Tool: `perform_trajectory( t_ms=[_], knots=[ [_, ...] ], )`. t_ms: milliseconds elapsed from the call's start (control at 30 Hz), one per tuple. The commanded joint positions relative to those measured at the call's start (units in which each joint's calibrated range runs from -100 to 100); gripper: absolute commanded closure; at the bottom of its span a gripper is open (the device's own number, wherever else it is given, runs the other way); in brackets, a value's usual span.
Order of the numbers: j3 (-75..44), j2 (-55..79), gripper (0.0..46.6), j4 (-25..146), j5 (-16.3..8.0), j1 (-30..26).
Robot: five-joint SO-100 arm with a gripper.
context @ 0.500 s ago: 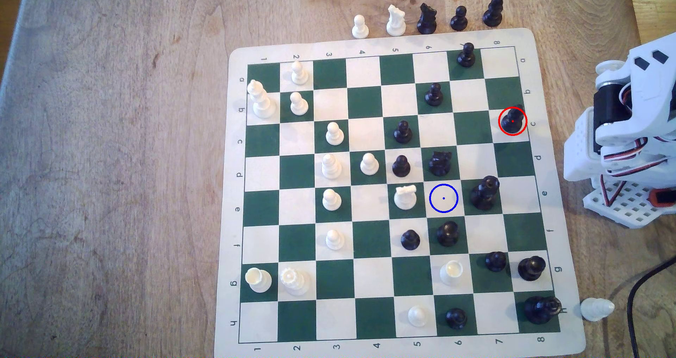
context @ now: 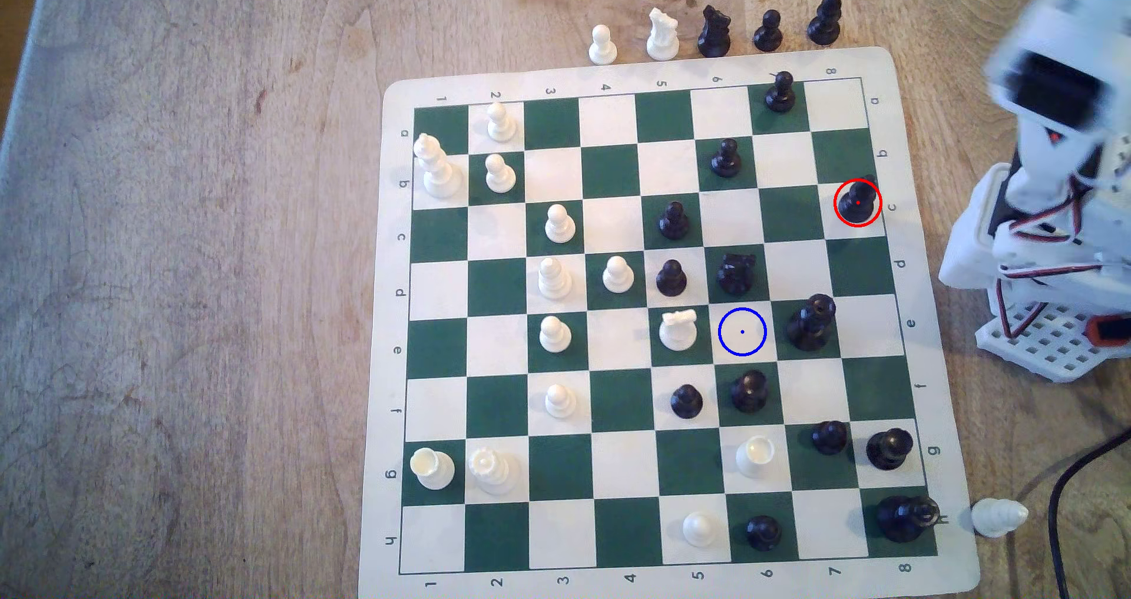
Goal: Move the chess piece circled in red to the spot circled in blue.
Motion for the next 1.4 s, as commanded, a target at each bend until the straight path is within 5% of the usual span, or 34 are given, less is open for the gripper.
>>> perform_trajectory(
  t_ms=[0,33,133,200,467,633,867,1233,1367],
  knots=[
    [-14.4,0.1,46.4,31.5,-0.8,5.8],
    [-15.8,0.0,46.4,35.9,-3.6,8.0],
    [-19.0,-0.1,46.4,44.2,-5.0,10.0],
    [-23.7,-0.2,46.3,56.9,-10.4,11.3],
    [-33.8,-0.5,46.4,100.4,-11.3,15.6],
    [-36.5,1.9,46.4,124.0,-16.5,12.3],
    [-35.5,11.7,46.4,133.2,-23.2,6.7],
    [-31.1,22.6,28.8,132.3,-20.9,4.9],
    [-30.4,28.2,28.8,131.8,-19.3,5.1]
  ],
)
